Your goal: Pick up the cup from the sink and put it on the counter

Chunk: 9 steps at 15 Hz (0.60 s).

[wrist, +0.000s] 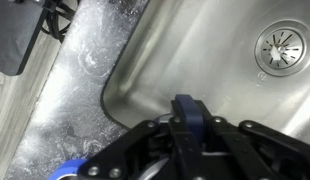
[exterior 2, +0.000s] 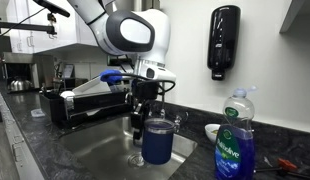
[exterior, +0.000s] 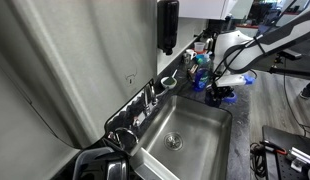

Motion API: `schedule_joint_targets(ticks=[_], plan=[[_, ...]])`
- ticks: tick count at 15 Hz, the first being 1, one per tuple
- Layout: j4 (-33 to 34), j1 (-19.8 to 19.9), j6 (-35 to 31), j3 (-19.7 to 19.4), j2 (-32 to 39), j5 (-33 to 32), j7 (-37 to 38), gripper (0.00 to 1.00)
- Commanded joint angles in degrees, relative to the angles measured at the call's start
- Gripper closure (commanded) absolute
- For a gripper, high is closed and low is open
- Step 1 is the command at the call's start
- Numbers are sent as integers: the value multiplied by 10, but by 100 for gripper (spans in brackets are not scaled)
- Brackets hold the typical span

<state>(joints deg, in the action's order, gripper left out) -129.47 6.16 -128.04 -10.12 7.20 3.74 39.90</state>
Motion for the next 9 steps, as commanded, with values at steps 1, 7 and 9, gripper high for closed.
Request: schedule_joint_targets(ticks=[1,7,9], plan=[[24,4,-3,1,22,21,18,96],[60,11,-20,-12,53,20,42,96],[71,15,-22,-20,63,22,45,96]])
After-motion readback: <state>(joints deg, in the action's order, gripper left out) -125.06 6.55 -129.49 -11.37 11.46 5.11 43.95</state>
